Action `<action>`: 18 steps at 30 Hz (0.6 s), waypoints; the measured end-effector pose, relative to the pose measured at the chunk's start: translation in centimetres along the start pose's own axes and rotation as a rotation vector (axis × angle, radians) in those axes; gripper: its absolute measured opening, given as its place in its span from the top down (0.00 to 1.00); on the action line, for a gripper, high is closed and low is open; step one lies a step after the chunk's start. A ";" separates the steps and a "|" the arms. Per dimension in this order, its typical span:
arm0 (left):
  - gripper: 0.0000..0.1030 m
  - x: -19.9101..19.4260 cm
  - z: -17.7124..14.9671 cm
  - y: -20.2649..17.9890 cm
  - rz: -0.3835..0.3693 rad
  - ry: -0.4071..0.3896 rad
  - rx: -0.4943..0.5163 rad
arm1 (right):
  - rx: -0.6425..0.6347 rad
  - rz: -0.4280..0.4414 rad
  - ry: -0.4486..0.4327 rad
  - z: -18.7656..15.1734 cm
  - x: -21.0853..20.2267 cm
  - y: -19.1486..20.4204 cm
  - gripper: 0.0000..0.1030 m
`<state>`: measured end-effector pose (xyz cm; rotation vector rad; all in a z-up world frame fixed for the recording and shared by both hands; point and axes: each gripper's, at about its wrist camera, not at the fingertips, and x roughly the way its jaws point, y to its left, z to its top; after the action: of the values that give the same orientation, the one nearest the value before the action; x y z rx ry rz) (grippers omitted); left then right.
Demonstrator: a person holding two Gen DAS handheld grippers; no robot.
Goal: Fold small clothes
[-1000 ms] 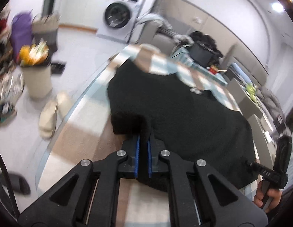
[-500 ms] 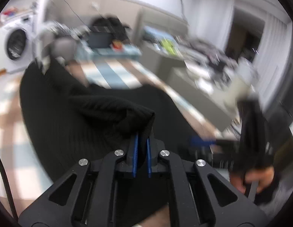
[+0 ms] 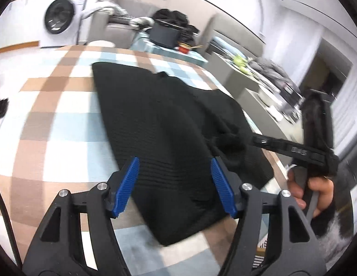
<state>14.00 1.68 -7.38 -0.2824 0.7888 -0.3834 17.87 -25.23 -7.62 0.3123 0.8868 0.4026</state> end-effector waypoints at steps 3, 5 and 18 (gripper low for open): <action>0.40 -0.1 0.3 1.8 0.033 0.002 -0.025 | -0.009 0.027 -0.009 0.4 -0.4 0.9 0.43; 0.40 0.0 0.3 2.0 0.033 0.005 -0.024 | 0.011 0.070 -0.006 0.2 -0.9 0.8 0.43; 0.40 2.1 0.3 1.8 0.073 0.020 -0.014 | -0.013 0.099 0.120 -0.7 4.2 1.4 0.75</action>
<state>15.97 2.40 -9.13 -0.2628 0.8197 -0.3124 19.41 -21.93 -10.31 0.3235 0.9880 0.5222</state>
